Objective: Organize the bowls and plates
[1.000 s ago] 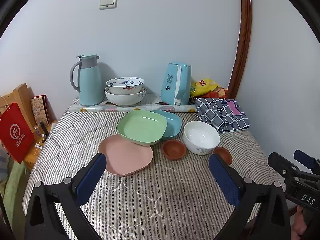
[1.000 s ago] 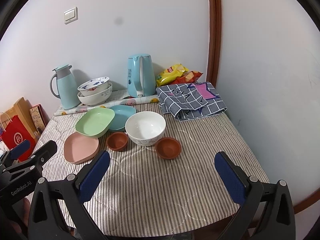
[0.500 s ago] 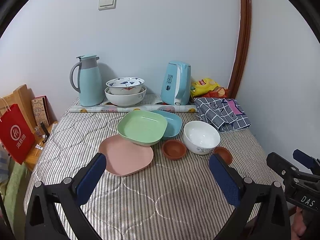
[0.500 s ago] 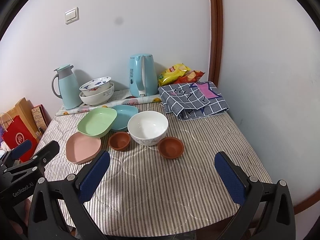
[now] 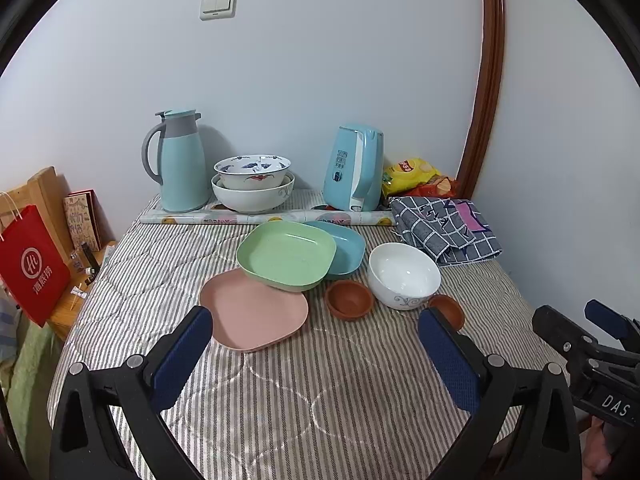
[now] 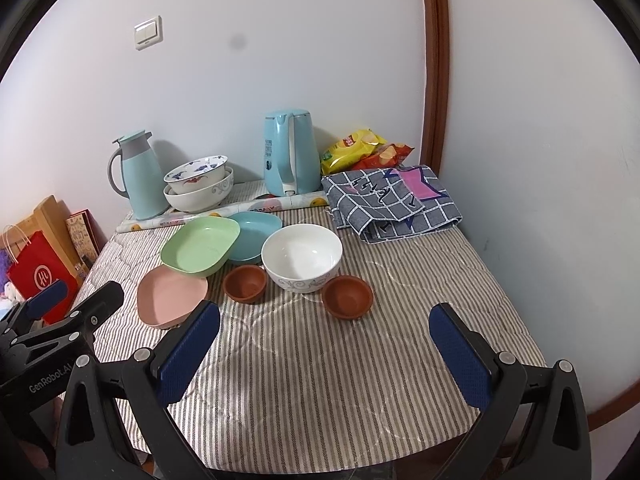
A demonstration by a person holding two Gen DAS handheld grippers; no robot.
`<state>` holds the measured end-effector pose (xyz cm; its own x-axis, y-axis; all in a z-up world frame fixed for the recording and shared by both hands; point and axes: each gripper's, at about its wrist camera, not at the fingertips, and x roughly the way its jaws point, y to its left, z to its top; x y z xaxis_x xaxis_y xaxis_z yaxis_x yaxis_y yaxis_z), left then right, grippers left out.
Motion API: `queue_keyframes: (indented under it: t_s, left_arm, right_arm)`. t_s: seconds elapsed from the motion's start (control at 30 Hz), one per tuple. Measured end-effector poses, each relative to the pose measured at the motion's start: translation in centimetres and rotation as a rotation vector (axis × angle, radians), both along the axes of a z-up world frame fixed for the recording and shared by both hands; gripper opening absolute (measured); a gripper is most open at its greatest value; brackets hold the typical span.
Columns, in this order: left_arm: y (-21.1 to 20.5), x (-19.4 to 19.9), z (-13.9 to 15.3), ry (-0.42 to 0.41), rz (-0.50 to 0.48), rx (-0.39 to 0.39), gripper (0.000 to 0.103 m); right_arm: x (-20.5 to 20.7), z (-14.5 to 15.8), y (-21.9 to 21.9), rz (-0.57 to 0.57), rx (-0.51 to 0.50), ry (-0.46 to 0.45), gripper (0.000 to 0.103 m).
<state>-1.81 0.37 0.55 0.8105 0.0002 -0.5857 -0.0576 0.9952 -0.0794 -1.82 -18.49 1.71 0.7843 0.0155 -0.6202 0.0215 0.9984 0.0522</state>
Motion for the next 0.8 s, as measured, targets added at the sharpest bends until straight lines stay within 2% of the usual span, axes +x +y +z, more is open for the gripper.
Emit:
queue_keyframes:
  t_s: [0.8]
  left_arm:
    - [-0.07, -0.07, 0.35, -0.007, -0.003, -0.002, 0.103]
  right_arm:
    - [-0.22, -0.02, 0.52, 0.010, 0.002, -0.004, 0.103]
